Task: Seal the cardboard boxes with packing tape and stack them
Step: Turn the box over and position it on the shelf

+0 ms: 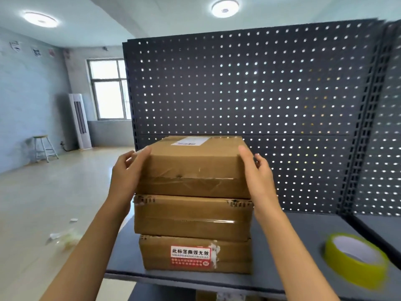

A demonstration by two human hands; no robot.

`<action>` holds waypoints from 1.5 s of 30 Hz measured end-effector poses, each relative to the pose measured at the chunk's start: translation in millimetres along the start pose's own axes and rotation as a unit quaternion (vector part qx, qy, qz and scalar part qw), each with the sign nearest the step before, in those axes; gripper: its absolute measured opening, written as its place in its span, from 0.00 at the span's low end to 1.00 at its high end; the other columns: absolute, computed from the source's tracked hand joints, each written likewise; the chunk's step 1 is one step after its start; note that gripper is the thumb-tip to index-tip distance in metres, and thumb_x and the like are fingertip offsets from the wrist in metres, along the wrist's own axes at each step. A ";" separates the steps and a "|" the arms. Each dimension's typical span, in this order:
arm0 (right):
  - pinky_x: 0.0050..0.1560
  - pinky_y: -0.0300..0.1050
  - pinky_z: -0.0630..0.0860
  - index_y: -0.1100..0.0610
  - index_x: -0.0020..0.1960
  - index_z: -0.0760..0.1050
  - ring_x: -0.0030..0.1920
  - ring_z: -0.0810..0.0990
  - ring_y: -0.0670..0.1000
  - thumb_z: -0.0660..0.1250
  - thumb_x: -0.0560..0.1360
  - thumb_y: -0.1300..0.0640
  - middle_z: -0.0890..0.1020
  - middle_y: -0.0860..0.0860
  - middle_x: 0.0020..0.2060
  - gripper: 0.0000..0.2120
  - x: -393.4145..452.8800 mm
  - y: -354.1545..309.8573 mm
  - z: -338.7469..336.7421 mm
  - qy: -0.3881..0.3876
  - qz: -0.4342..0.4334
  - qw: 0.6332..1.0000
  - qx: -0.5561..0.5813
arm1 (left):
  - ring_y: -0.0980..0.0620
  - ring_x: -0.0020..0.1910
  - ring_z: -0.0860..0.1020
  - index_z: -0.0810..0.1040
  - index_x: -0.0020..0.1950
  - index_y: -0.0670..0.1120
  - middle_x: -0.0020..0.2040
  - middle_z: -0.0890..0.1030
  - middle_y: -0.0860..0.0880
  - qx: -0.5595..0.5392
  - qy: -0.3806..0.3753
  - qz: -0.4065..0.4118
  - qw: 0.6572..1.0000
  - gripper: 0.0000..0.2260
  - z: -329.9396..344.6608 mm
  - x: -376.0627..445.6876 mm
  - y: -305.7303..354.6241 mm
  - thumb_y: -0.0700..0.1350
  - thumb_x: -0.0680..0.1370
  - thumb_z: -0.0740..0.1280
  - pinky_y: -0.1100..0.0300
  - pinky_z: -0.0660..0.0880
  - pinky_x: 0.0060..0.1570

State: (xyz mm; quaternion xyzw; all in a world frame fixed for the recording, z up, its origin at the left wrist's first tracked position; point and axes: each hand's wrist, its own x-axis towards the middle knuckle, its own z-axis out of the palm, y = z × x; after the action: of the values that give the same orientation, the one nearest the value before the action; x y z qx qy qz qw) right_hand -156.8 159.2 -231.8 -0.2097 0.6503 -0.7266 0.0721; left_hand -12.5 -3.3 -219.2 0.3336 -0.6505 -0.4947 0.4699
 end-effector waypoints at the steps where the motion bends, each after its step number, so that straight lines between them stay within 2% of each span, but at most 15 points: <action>1: 0.70 0.52 0.65 0.53 0.75 0.61 0.68 0.68 0.50 0.63 0.71 0.33 0.69 0.47 0.69 0.38 0.9 -0.1 1.8 -0.018 0.023 1.000 0.006 | 0.48 0.62 0.69 0.65 0.72 0.50 0.67 0.70 0.49 -0.022 -0.022 -0.025 0.999 0.26 2.7 2.6 -1.1 0.60 0.77 0.62 0.46 0.67 0.60; 3: 0.69 0.52 0.66 0.53 0.75 0.62 0.67 0.70 0.50 0.63 0.70 0.32 0.70 0.48 0.69 0.40 2.9 0.1 4.9 -0.031 0.049 0.998 0.015 | 0.49 0.56 0.69 0.68 0.66 0.52 0.59 0.71 0.51 -0.064 -0.054 -0.068 0.994 0.23 6.1 7.1 -3.7 0.63 0.76 0.61 0.49 0.66 0.51; 6: 0.66 0.52 0.71 0.51 0.72 0.66 0.62 0.75 0.50 0.66 0.64 0.29 0.75 0.48 0.65 0.43 3.3 0.9 3.8 -0.042 0.067 0.997 0.017 | 0.48 0.49 0.72 0.67 0.57 0.54 0.51 0.73 0.52 -0.085 -0.060 -0.066 0.992 0.19 9.3 15.2 -11.2 0.65 0.75 0.61 0.51 0.67 0.47; 10: 0.45 0.40 0.74 0.49 0.64 0.74 0.53 0.79 0.45 0.63 0.74 0.38 0.80 0.46 0.55 0.23 -2.9 -3.3 1.0 -0.051 0.054 0.997 0.026 | 0.53 0.45 0.73 0.69 0.58 0.53 0.50 0.75 0.53 -0.101 -0.075 -0.019 0.992 0.15 7.8 16.8 -19.5 0.60 0.78 0.60 0.53 0.68 0.45; 13: 0.40 0.38 0.73 0.48 0.61 0.76 0.50 0.80 0.44 0.61 0.76 0.42 0.82 0.45 0.52 0.17 -8.0 -3.7 -2.4 -0.045 0.025 0.998 0.041 | 0.51 0.48 0.72 0.69 0.57 0.53 0.53 0.73 0.52 -0.105 -0.066 0.012 0.992 0.11 5.5 14.7 -17.9 0.57 0.79 0.59 0.53 0.67 0.47; 16: 0.47 0.40 0.75 0.49 0.61 0.77 0.52 0.81 0.46 0.63 0.76 0.43 0.83 0.47 0.53 0.17 -12.0 -4.3 -5.8 -0.034 -0.016 0.997 0.074 | 0.51 0.51 0.72 0.72 0.54 0.53 0.49 0.74 0.54 -0.125 -0.048 0.055 0.990 0.10 3.9 8.0 -8.7 0.57 0.77 0.63 0.54 0.68 0.47; 19: 0.53 0.46 0.74 0.51 0.62 0.77 0.55 0.79 0.47 0.66 0.66 0.40 0.82 0.48 0.55 0.27 -11.4 -6.3 -15.2 -0.019 -0.060 0.991 0.117 | 0.56 0.50 0.73 0.72 0.56 0.55 0.49 0.73 0.58 -0.145 -0.050 0.092 0.984 0.22 6.4 -5.0 4.4 0.64 0.66 0.64 0.57 0.71 0.47; 21: 0.58 0.54 0.73 0.51 0.58 0.78 0.54 0.79 0.48 0.66 0.61 0.39 0.83 0.48 0.53 0.28 -10.2 -9.8 -26.5 -0.016 -0.085 0.986 0.139 | 0.58 0.49 0.72 0.71 0.56 0.56 0.49 0.73 0.59 -0.150 -0.044 0.114 0.981 0.29 11.7 -14.9 13.3 0.67 0.59 0.62 0.59 0.71 0.47; 25: 0.65 0.62 0.68 0.50 0.51 0.79 0.52 0.78 0.50 0.67 0.60 0.42 0.82 0.47 0.48 0.22 -5.6 -14.9 -65.6 -0.012 -0.123 0.974 0.187 | 0.57 0.50 0.72 0.70 0.60 0.56 0.50 0.72 0.59 -0.153 -0.048 0.154 0.975 0.32 33.9 -41.1 29.6 0.67 0.58 0.61 0.60 0.71 0.47; 29: 0.66 0.65 0.67 0.51 0.56 0.78 0.56 0.78 0.52 0.66 0.61 0.44 0.82 0.48 0.51 0.25 -0.8 -21.3 -127.6 -0.012 -0.168 0.967 0.191 | 0.55 0.53 0.73 0.71 0.60 0.56 0.55 0.73 0.55 -0.165 -0.070 0.176 0.968 0.30 77.9 -78.6 43.5 0.65 0.60 0.63 0.57 0.71 0.50; 33: 0.66 0.58 0.68 0.52 0.58 0.77 0.59 0.77 0.52 0.66 0.60 0.44 0.82 0.47 0.53 0.28 10.6 -23.6 -210.5 0.000 -0.187 0.965 0.184 | 0.56 0.53 0.75 0.71 0.67 0.50 0.57 0.75 0.53 -0.181 -0.071 0.186 0.963 0.36 139.8 -127.0 59.7 0.66 0.62 0.64 0.59 0.72 0.48; 36: 0.56 0.56 0.68 0.49 0.50 0.78 0.52 0.77 0.51 0.66 0.59 0.42 0.82 0.44 0.45 0.22 19.1 -24.8 -271.1 0.013 -0.187 0.966 0.176 | 0.63 0.47 0.77 0.72 0.68 0.46 0.54 0.78 0.54 -0.230 -0.076 0.182 0.953 0.32 191.1 -160.3 68.7 0.59 0.67 0.67 0.67 0.73 0.42; 40: 0.68 0.63 0.65 0.48 0.62 0.77 0.64 0.75 0.50 0.69 0.62 0.34 0.79 0.46 0.61 0.32 29.1 -26.6 -337.7 0.053 -0.171 0.972 0.151 | 0.66 0.46 0.78 0.72 0.68 0.43 0.52 0.80 0.54 -0.273 -0.085 0.173 0.943 0.20 250.1 -200.2 76.7 0.46 0.76 0.64 0.71 0.73 0.45; 43: 0.68 0.58 0.68 0.48 0.57 0.79 0.61 0.78 0.49 0.62 0.73 0.42 0.82 0.47 0.57 0.18 31.8 -26.4 -375.5 0.057 -0.169 0.974 0.139 | 0.61 0.54 0.78 0.72 0.68 0.44 0.58 0.80 0.52 -0.283 -0.097 0.161 0.940 0.25 282.7 -219.5 79.2 0.49 0.72 0.63 0.69 0.73 0.52; 45: 0.65 0.53 0.71 0.49 0.54 0.80 0.58 0.79 0.48 0.60 0.76 0.46 0.83 0.46 0.53 0.14 33.0 -23.6 -394.8 0.075 -0.158 0.974 0.144 | 0.63 0.53 0.78 0.71 0.69 0.44 0.58 0.80 0.53 -0.283 -0.117 0.156 0.939 0.23 301.2 -230.0 79.6 0.48 0.73 0.63 0.71 0.72 0.51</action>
State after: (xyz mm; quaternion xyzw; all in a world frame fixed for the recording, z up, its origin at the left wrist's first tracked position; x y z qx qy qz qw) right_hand -339.9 511.3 -228.0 -0.2424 0.5008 -0.8285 -0.0632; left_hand -216.4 325.7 -228.5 0.0211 -0.5777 -0.6145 0.5368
